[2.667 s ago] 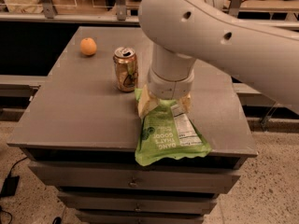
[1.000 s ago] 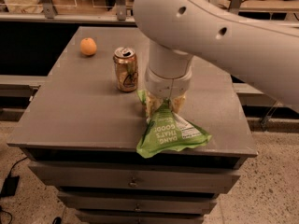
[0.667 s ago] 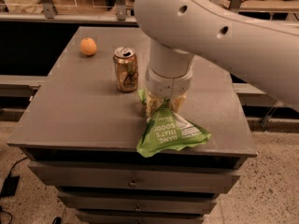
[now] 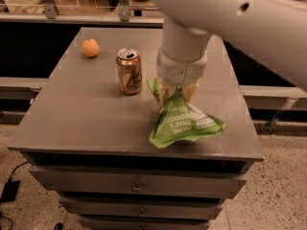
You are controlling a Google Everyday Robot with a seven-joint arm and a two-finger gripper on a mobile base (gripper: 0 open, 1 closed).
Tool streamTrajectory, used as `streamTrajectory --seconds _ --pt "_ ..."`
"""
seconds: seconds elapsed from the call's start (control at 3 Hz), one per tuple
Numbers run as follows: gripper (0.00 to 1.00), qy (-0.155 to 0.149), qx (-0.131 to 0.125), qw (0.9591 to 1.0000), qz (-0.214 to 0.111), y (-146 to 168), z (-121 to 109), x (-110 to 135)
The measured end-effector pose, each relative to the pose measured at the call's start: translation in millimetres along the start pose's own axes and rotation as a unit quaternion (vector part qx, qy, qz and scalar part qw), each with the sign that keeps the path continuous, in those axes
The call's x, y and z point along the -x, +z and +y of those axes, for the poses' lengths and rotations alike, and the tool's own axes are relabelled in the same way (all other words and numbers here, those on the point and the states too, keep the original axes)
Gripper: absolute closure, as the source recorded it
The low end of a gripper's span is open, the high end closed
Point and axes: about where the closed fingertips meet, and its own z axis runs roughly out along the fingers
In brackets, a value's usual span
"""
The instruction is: Pick green rice chip bag
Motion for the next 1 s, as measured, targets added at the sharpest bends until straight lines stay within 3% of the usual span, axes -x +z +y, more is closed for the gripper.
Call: streamTrajectory --seconds 0.67,1.0 --pt "1.0 0.028 -0.004 0.9989 0.037 -83.6 27.8 -48.8" --pt "1.0 0.027 -0.026 0.9966 0.074 -87.2 16.4 -68.5"
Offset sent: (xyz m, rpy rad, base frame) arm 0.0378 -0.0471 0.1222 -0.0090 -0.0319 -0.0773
